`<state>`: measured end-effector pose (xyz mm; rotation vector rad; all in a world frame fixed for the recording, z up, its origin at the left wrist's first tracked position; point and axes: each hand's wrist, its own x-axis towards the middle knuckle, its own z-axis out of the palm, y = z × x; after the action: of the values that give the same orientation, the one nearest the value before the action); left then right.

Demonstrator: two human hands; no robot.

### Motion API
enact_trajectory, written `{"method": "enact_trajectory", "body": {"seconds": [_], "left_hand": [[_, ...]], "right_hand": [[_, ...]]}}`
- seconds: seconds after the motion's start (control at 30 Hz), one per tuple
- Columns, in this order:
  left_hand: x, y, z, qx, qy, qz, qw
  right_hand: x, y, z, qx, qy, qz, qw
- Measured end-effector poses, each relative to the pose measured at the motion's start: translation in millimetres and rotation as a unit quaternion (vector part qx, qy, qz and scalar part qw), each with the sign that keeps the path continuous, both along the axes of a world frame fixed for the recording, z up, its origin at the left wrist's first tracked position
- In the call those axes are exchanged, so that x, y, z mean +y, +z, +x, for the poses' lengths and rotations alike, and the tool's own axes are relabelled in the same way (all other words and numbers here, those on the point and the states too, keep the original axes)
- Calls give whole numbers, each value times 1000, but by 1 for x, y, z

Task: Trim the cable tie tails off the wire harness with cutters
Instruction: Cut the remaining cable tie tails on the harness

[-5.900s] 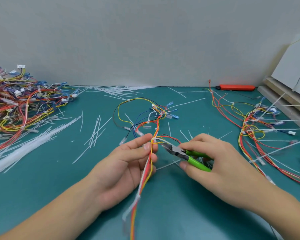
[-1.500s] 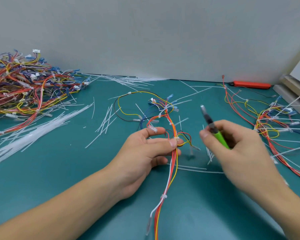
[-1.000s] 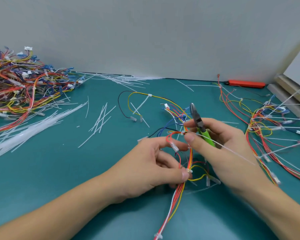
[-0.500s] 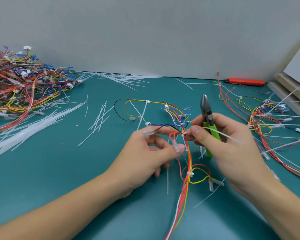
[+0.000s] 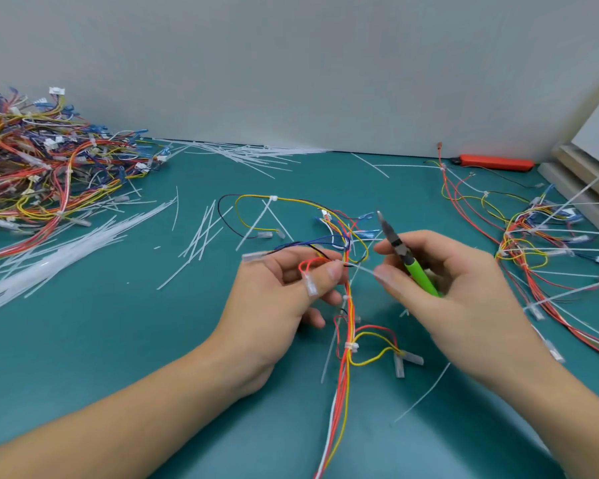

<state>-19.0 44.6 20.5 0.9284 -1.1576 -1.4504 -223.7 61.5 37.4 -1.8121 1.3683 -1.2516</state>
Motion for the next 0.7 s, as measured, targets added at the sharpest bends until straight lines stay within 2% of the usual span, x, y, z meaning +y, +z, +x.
{"method": "enact_trajectory", "body": {"seconds": [0.1,0.2,0.37,0.7], "left_hand": [[-6,3,6,61,-2,55,997],[-10,4,9,102,-9,82,991],[-9,4,10,101,-37,91,990],[-5,9,7,84,-45,89,991]], "right_hand": [[-4,1,-15,121,-51,-35,991],[-6,1,-23,231,-33,-32,972],[-5,-6,-13,261,-14,-58,964],[-5,-15,-5,247,-19,-74,966]]}}
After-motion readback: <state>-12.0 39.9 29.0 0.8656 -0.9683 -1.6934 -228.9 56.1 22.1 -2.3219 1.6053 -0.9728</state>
